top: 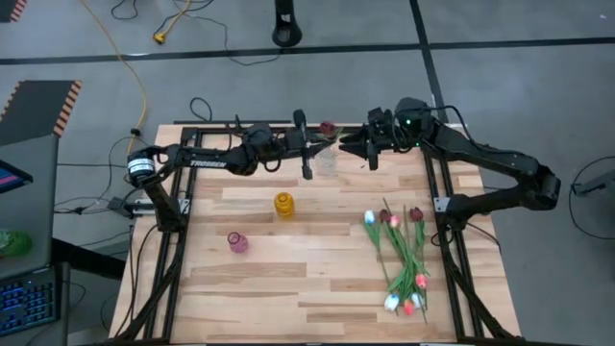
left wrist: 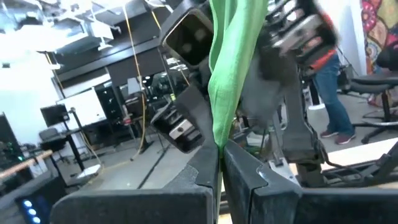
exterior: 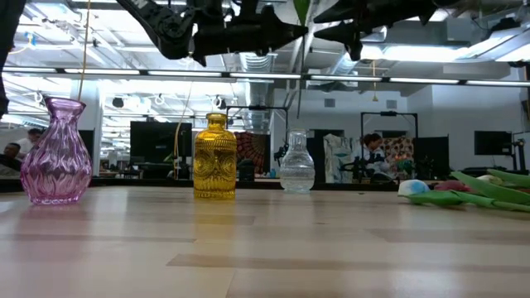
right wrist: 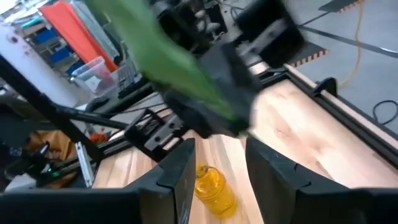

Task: Sort flowers into vase by color
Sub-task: Put the red flower into the transparent vase

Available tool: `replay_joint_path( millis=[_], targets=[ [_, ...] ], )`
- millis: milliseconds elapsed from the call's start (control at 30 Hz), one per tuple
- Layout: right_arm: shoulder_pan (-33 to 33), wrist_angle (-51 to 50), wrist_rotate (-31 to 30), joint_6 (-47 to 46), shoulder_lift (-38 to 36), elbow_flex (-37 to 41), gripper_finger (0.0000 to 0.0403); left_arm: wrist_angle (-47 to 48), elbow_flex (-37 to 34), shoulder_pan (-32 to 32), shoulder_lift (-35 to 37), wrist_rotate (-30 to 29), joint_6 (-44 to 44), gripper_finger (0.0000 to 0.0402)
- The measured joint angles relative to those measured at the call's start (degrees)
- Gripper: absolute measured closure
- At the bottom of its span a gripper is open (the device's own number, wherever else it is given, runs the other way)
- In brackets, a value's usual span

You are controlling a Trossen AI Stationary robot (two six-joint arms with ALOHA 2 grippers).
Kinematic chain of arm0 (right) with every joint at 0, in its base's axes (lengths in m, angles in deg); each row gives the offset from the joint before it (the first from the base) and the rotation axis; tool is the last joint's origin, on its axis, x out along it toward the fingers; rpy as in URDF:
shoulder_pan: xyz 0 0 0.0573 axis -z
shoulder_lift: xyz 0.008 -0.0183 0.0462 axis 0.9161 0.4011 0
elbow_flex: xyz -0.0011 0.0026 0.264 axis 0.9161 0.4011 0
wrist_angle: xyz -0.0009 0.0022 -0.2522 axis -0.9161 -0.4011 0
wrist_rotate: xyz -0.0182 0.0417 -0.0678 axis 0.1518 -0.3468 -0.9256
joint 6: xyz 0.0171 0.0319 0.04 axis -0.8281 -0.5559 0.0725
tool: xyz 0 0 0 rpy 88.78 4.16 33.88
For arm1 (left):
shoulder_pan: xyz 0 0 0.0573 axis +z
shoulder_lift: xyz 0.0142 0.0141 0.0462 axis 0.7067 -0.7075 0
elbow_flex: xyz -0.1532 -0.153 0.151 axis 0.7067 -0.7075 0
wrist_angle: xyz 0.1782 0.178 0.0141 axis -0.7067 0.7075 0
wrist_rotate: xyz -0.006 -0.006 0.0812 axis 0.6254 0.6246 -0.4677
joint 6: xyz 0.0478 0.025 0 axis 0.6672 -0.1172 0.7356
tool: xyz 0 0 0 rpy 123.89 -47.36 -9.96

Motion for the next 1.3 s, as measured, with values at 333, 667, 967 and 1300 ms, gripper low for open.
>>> replay_joint_path(
  millis=[333,667,967,1300],
  targets=[
    [-2.13,-1.45,0.35,0.45,-0.39,0.04,0.0236,0.40,2.02,1.06,-5.79,-1.31,-2.50,0.0401],
    [-3.02,-1.76,0.18,4.92,-0.36,0.04,0.0237,1.94,2.06,1.75,-5.63,-3.99,-5.77,0.0401],
    [-2.96,-1.83,0.11,4.92,-1.48,0.04,0.0237,8.32,2.06,1.62,-5.63,-15.01,-11.38,0.0401],
    [-2.98,-2.32,0.07,4.92,-4.30,0.04,0.0237,12.41,2.06,1.64,-5.60,-15.59,-13.64,0.0305]
  ],
)
